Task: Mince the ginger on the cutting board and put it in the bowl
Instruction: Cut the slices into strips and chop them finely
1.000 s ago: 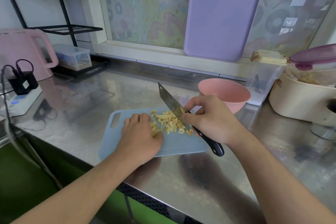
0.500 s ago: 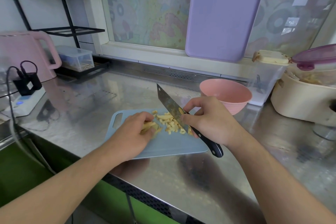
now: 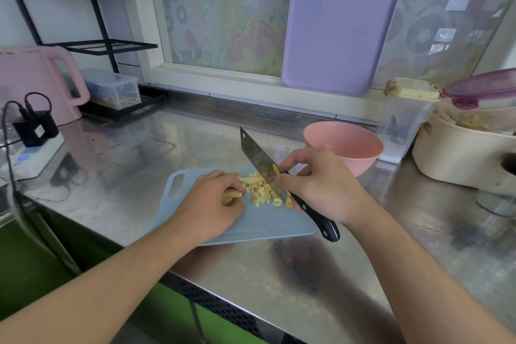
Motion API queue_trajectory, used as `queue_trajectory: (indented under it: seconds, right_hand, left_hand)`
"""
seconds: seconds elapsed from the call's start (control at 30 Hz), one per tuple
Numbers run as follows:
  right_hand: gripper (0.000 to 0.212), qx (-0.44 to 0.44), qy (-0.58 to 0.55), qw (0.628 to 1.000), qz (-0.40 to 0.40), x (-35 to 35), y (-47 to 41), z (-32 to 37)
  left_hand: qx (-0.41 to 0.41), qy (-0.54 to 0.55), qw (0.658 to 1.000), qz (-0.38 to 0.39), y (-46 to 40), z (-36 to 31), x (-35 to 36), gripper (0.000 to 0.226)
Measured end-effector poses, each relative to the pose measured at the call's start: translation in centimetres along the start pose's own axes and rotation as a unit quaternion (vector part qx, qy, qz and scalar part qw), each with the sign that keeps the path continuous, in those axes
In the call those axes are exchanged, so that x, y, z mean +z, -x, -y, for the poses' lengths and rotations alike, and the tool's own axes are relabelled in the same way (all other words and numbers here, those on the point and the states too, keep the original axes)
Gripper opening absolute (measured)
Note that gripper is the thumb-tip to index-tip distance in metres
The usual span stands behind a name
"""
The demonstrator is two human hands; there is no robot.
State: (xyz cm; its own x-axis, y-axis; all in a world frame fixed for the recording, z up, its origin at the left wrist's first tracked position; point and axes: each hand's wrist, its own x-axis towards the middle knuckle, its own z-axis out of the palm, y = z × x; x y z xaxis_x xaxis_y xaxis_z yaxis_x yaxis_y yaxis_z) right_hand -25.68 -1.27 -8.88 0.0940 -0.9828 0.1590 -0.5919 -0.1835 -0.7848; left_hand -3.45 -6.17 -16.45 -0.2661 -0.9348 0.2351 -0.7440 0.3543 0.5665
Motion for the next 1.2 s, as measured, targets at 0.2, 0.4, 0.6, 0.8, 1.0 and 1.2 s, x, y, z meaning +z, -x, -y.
queue_trajectory:
  seconds: [0.2, 0.4, 0.6, 0.8, 1.0, 1.2]
  right_hand:
    - [0.008, -0.002, 0.000, 1.000, 0.007, 0.0, 0.2, 0.1]
    - [0.008, -0.002, 0.004, 1.000, 0.011, 0.3, 0.2, 0.2]
    - [0.008, -0.001, 0.003, 1.000, 0.014, 0.5, 0.2, 0.2]
    - [0.008, 0.000, 0.009, 1.000, 0.015, 0.6, 0.2, 0.2]
    - [0.009, -0.002, 0.015, 1.000, 0.013, 0.6, 0.2, 0.3]
    - [0.009, -0.005, 0.014, 1.000, 0.012, 0.6, 0.2, 0.3]
  left_hand:
    - [0.065, 0.019, 0.994, 0.083, 0.1, 1.7, -2.7, 0.027]
    - [0.029, 0.049, 0.998, 0.041, 0.8, 2.2, -3.0, 0.050]
    - [-0.033, 0.039, 0.995, 0.088, 1.9, 3.4, -4.3, 0.061]
    - [-0.011, -0.002, 0.997, 0.076, 2.2, 3.6, -5.1, 0.060]
    - [-0.017, -0.020, 0.999, 0.045, 2.0, 3.1, -5.7, 0.045]
    - [0.005, -0.047, 0.999, 0.005, 2.0, 2.8, -5.4, 0.029]
